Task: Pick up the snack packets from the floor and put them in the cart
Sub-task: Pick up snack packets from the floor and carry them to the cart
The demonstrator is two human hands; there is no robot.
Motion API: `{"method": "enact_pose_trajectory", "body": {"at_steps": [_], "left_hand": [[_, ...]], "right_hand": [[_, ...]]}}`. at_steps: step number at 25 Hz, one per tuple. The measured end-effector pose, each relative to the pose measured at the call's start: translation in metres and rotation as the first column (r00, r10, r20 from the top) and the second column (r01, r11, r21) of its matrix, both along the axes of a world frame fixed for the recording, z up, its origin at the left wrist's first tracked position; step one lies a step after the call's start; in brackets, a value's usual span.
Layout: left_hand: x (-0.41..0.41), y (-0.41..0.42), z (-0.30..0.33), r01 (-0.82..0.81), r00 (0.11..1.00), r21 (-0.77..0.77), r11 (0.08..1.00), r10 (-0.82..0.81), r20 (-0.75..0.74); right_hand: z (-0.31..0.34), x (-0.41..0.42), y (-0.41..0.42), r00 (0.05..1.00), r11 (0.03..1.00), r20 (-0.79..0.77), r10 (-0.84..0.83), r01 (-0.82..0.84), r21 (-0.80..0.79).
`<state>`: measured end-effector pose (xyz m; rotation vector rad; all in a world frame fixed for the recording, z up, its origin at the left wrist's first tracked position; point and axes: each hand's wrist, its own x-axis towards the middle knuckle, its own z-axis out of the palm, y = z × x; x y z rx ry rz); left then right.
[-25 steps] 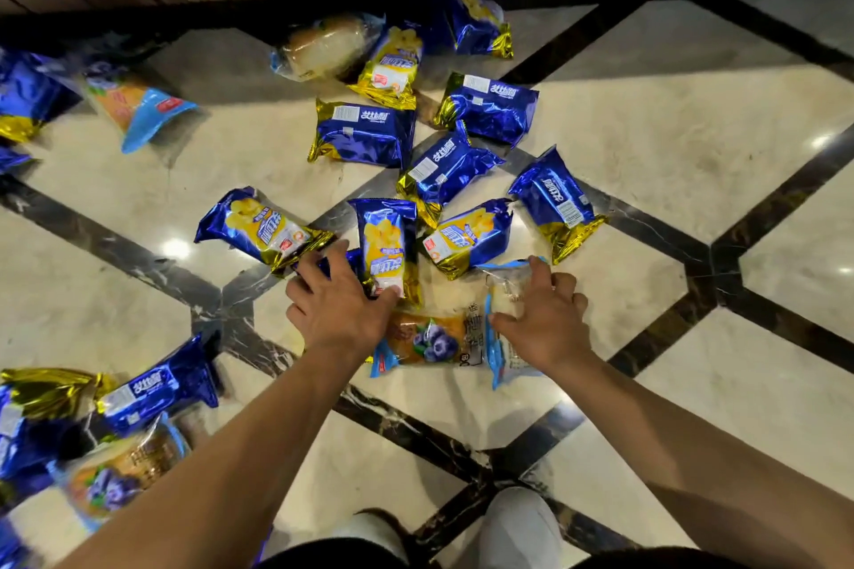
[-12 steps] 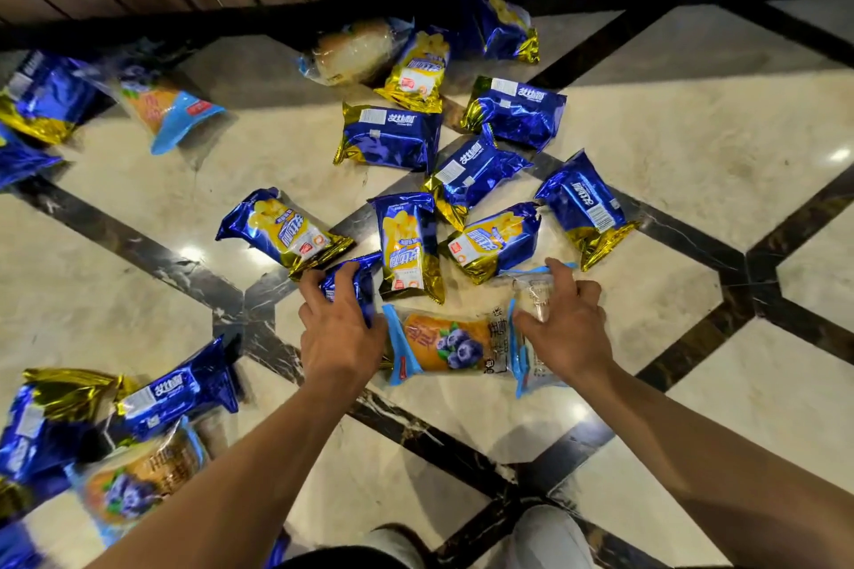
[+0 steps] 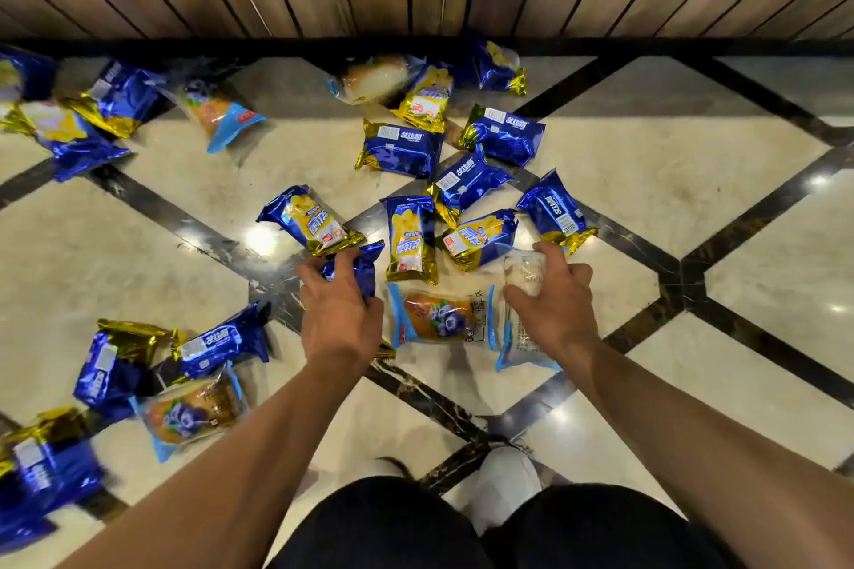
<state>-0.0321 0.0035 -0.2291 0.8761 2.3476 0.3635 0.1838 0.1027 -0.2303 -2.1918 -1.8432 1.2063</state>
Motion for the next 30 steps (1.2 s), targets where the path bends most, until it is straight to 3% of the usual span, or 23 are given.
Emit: {"method": "enact_pose_trajectory", "body": {"at_steps": [3, 10, 16, 20, 25, 30], "left_hand": [[0.016, -0.002, 0.109, -0.004, 1.000, 0.029, 1.000, 0.004, 0.014], [0.016, -0.036, 0.441, -0.084, 0.996, 0.137, 0.987, 0.089, -0.031], [-0.001, -0.125, 0.657, -0.220, 0.966, 0.236, 0.947, 0.245, -0.080], [-0.026, -0.202, 0.713, -0.273, 0.934, 0.298, 0.915, 0.326, -0.144], [-0.080, -0.329, 0.733, -0.454, 0.842, 0.343, 0.822, 0.522, -0.135], [-0.149, -0.461, 0.736, -0.618, 0.740, 0.382, 0.687, 0.673, -0.014]], "right_hand": [[0.102, -0.023, -0.009, 0.998, 0.997, -0.037, 0.057, -0.055, 0.050], [0.435, -0.057, -0.048, 0.983, 0.982, -0.091, 0.161, -0.151, 0.115], [0.638, -0.083, -0.111, 0.956, 0.973, -0.215, 0.200, -0.167, 0.159], [0.682, -0.119, -0.161, 0.904, 0.940, -0.274, 0.328, -0.284, 0.186], [0.703, -0.210, -0.268, 0.808, 0.861, -0.296, 0.509, -0.468, 0.201], [0.716, -0.305, -0.400, 0.755, 0.802, -0.271, 0.598, -0.563, 0.199]]}}
